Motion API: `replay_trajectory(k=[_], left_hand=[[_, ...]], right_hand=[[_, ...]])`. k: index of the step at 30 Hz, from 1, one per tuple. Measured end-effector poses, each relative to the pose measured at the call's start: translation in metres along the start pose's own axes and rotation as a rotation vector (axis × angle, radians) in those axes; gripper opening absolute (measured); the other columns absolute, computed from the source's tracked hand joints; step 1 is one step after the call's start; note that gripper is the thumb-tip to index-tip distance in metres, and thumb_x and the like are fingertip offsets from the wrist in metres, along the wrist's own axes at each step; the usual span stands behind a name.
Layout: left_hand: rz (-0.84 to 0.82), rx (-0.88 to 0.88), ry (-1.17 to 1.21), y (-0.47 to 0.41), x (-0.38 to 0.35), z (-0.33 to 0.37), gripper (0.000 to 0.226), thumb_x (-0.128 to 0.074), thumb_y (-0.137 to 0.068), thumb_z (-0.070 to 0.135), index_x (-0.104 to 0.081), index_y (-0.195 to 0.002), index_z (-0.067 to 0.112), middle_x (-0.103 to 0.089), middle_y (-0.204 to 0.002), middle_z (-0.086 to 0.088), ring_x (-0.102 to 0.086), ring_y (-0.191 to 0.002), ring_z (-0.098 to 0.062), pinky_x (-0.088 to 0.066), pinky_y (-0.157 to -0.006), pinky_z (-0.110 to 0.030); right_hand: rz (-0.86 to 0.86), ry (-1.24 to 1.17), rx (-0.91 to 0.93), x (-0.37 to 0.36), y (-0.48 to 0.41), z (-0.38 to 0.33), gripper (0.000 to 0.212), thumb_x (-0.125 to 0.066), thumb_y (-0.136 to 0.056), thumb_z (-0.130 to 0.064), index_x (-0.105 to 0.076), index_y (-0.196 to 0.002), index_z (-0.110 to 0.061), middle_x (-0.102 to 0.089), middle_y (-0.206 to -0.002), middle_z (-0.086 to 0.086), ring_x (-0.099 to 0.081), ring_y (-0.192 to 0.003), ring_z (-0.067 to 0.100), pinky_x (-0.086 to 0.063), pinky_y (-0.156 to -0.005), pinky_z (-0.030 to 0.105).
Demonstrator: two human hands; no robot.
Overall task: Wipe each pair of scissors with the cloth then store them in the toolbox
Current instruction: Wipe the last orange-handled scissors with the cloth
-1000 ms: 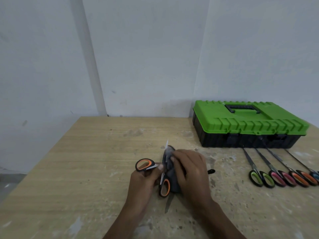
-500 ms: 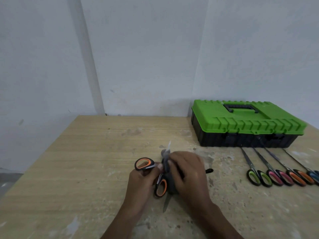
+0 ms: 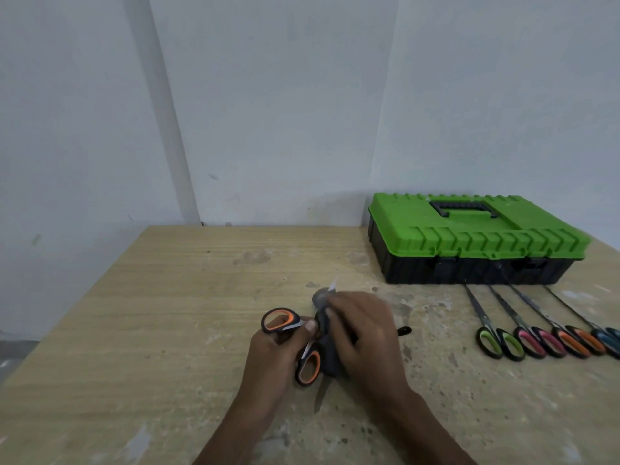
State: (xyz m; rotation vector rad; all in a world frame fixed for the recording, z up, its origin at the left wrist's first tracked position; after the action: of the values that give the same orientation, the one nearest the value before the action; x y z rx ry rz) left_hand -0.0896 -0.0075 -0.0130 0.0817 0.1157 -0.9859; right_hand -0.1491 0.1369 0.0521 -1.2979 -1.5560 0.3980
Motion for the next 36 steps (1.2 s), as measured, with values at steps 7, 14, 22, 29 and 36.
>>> replay_trajectory(k=[7,14,22,29,36], left_hand=[[-0.020,0.009,-0.002,0.004,-0.002,0.001,0.008,-0.077,-0.088,0.016,-0.080,-0.091,0.009,-0.079,-0.093,-0.016,-0.074,-0.097,-0.037,-0.056,-0.091,-0.054],[0.020,0.038,0.075,0.001,0.001,-0.002,0.011,-0.073,-0.090,0.016,-0.081,-0.091,0.009,-0.079,-0.095,-0.019,-0.073,-0.100,-0.041,-0.056,-0.089,-0.050],[0.006,0.043,0.106,0.002,0.003,-0.001,0.018,-0.074,-0.087,0.023,-0.080,-0.096,0.009,-0.078,-0.101,-0.019,-0.072,-0.102,-0.042,-0.053,-0.096,-0.061],[-0.021,0.041,0.073,0.006,0.003,0.000,0.017,-0.067,-0.094,0.018,-0.080,-0.101,0.010,-0.079,-0.100,-0.015,-0.074,-0.098,-0.037,-0.056,-0.092,-0.054],[0.006,0.000,-0.029,0.003,0.002,0.000,0.017,-0.066,-0.096,0.019,-0.081,-0.095,0.011,-0.080,-0.093,-0.013,-0.074,-0.096,-0.037,-0.055,-0.091,-0.056]], right_hand=[[-0.033,0.068,-0.238,-0.015,-0.010,0.051,0.024,-0.056,-0.096,-0.029,-0.073,-0.113,-0.028,-0.070,-0.113,-0.013,-0.063,-0.104,0.014,-0.050,-0.087,0.046],[0.018,-0.046,-0.111,0.000,0.000,0.014,0.022,-0.056,-0.098,-0.022,-0.072,-0.111,-0.016,-0.069,-0.108,-0.006,-0.062,-0.101,0.013,-0.048,-0.088,0.040],[-0.126,0.098,-0.069,-0.015,-0.002,0.014,0.026,-0.055,-0.096,-0.030,-0.073,-0.115,-0.029,-0.068,-0.117,-0.016,-0.060,-0.109,0.012,-0.046,-0.090,0.042],[-0.179,0.050,-0.009,-0.010,0.001,-0.004,0.009,-0.060,-0.090,-0.025,-0.069,-0.090,-0.027,-0.066,-0.095,-0.019,-0.054,-0.095,0.007,-0.038,-0.082,0.029],[-0.136,0.197,-0.066,-0.011,0.000,0.017,0.015,-0.052,-0.092,-0.027,-0.066,-0.089,-0.025,-0.064,-0.090,-0.012,-0.058,-0.085,0.016,-0.042,-0.075,0.035]])
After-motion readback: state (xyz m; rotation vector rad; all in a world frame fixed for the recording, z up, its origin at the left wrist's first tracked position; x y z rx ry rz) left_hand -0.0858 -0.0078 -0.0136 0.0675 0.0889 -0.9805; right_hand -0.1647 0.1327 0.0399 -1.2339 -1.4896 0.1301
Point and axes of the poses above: each hand's wrist, its own y-axis away from the middle knuckle, its own x-axis out of the back of the hand, z = x × y, the point moved 7 cm from there along -y, towards the middle knuckle
